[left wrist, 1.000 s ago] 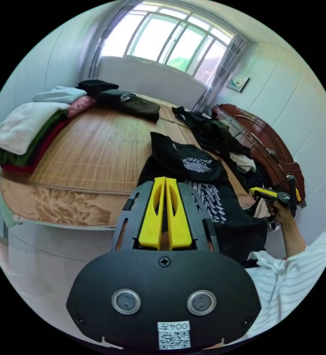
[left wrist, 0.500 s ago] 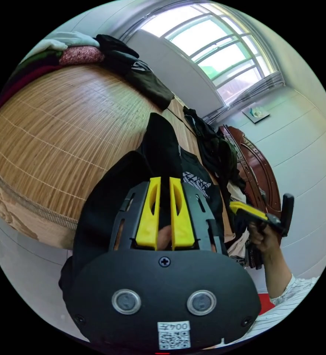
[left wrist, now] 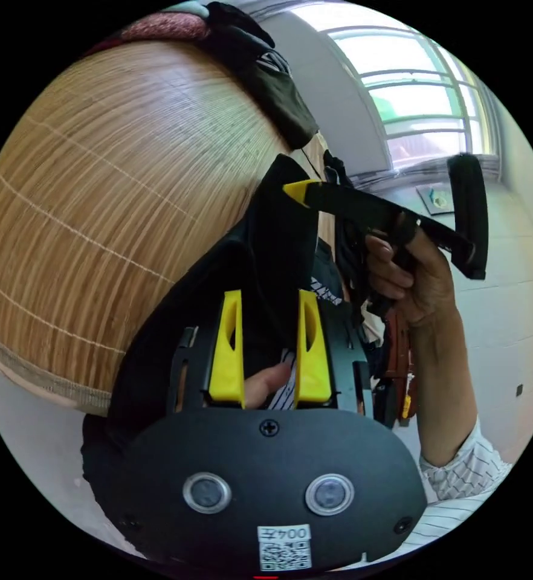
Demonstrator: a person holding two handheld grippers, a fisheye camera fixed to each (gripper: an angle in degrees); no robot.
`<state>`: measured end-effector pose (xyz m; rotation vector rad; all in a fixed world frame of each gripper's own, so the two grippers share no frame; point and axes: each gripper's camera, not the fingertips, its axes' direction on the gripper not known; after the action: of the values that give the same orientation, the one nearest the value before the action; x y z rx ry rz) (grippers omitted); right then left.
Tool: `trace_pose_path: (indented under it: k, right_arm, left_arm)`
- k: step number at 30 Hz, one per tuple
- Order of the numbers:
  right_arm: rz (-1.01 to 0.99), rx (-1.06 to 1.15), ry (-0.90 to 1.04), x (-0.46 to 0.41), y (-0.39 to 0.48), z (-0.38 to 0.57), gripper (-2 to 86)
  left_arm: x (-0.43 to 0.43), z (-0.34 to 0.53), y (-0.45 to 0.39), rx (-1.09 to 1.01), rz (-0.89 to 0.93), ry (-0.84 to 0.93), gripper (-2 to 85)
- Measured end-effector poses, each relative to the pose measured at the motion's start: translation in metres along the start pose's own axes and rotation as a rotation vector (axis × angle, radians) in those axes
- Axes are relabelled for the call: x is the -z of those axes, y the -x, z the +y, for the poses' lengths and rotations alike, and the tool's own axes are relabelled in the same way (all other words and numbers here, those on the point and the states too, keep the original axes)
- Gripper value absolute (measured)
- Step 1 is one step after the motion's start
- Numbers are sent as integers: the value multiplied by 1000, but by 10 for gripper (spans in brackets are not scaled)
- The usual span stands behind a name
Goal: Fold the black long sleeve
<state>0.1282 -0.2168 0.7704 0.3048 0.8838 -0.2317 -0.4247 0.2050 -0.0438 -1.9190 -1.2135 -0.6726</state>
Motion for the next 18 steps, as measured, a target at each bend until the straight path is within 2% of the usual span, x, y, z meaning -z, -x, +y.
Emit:
trace_pose_path:
  k: [2, 4, 7, 10, 18]
  right_arm:
    - [-48, -23, 32, -15, -12, -7, 115]
    - [-91, -51, 34, -19, -23, -7, 76]
    - [-146, -79, -35, -10, -41, 5, 20]
    - [-201, -102, -90, 5, -65, 20, 3]
    - [-422, -131, -280, 41, -121, 28, 5]
  left_arm:
    - [22, -17, -8, -1, -59, -15, 115]
    - [36, -31, -7, 27, -16, -27, 105]
    - [45, -52, -8, 45, 32, 2, 78]
    - [58, -62, -7, 63, 28, 12, 41]
    - [153, -63, 7, 96, 365, -259, 26]
